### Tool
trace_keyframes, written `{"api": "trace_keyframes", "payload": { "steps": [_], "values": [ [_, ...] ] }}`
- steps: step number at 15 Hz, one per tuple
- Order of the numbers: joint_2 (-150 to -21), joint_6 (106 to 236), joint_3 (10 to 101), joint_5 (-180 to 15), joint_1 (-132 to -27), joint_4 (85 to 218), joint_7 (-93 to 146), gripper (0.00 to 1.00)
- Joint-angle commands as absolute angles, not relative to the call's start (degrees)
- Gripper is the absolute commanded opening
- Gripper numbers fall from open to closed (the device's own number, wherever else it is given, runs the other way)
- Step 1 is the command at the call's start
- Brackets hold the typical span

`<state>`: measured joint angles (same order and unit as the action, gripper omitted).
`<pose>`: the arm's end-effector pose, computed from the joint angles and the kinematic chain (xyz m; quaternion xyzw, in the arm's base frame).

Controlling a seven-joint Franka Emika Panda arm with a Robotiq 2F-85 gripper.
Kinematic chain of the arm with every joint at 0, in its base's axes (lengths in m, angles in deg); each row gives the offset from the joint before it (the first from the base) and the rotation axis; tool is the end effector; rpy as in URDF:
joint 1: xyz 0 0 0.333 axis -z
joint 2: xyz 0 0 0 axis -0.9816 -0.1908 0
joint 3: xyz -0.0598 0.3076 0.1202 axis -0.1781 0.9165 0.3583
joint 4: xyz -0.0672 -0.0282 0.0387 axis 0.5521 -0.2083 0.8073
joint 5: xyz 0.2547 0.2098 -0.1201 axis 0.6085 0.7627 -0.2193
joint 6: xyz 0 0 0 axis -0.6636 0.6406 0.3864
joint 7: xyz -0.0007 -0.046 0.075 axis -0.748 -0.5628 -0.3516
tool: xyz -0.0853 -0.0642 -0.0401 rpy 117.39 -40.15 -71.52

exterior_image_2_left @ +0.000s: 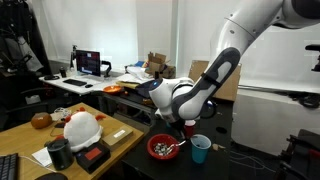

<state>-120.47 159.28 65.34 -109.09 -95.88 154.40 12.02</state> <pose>0.5755 0.2061 0.1017 0.8694 0.4320 -0.1752 0.1638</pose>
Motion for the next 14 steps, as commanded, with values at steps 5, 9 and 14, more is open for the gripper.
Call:
{"api": "trace_keyframes", "payload": {
  "steps": [5, 9, 14],
  "values": [
    [-123.1, 159.7, 63.4, -108.7, -98.2, 150.8, 17.1, 0.01],
    [-124.3, 160.4, 62.8, -108.6, -99.0, 149.4, 19.8, 0.01],
    [-125.5, 161.7, 61.7, -108.3, -100.0, 147.8, 24.5, 0.01]
  ]
}}
